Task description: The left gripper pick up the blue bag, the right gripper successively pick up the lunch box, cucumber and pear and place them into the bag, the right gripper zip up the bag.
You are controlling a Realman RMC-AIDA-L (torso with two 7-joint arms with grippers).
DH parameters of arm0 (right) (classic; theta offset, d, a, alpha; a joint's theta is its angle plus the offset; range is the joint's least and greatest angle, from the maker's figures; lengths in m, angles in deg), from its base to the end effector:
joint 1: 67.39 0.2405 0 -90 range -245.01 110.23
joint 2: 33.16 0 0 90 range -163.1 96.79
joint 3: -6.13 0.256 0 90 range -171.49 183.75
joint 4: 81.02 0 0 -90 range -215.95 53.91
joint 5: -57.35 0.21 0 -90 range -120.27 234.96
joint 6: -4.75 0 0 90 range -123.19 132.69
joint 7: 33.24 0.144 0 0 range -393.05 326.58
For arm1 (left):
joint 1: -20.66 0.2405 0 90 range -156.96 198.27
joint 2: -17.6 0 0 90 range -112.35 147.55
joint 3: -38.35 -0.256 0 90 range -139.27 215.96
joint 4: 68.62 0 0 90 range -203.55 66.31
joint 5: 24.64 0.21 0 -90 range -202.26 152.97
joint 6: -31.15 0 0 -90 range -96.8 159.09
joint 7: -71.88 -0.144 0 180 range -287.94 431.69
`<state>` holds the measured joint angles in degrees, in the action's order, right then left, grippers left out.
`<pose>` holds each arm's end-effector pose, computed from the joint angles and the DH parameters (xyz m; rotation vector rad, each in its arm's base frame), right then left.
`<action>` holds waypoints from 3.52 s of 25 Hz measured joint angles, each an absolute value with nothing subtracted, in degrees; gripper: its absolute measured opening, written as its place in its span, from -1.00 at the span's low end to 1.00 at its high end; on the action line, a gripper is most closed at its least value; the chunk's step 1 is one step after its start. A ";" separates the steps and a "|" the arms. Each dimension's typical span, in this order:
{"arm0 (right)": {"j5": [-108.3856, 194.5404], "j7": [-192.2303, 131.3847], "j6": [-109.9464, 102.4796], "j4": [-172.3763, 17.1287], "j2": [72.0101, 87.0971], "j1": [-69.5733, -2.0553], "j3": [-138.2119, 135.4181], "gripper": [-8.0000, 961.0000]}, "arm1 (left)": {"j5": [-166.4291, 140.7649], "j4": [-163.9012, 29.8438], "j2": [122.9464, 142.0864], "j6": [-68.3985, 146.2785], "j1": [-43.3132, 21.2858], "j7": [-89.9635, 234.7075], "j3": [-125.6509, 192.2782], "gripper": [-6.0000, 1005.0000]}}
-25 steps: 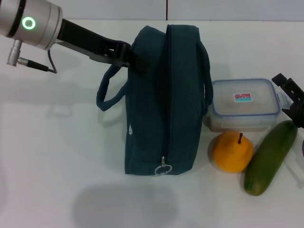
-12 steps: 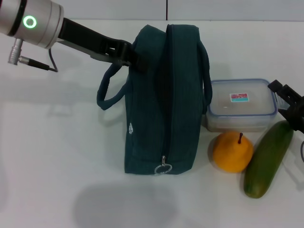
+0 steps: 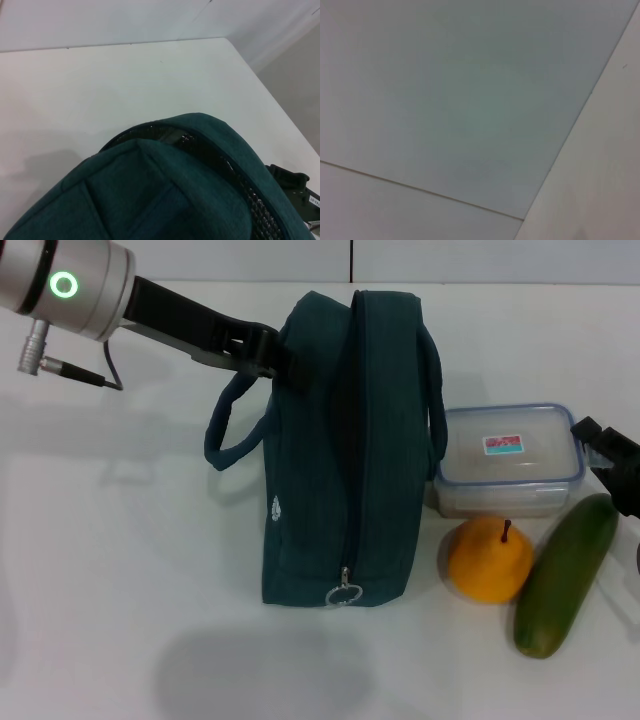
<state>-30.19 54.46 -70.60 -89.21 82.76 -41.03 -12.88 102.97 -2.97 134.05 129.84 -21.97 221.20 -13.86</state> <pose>0.3208 0.2952 -0.0440 -1.5347 1.7649 1.4491 -0.1505 0.3782 0.0513 -2.6651 -1.4273 -0.2236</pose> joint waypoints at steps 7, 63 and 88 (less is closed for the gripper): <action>-30.19 54.48 -70.83 -89.02 82.55 -41.07 -13.11 -0.58 | 102.97 -2.97 134.06 129.84 -21.97 221.20 -13.86 -0.88; -30.09 56.15 -74.89 -86.12 82.41 -44.04 -14.51 -0.70 | 102.97 -2.97 134.30 129.67 -21.87 219.36 -14.13 -0.88; -30.13 55.56 -77.61 -81.21 81.93 -47.64 -19.71 -0.35 | 103.38 -2.97 134.32 129.76 -21.89 218.81 -14.38 -0.88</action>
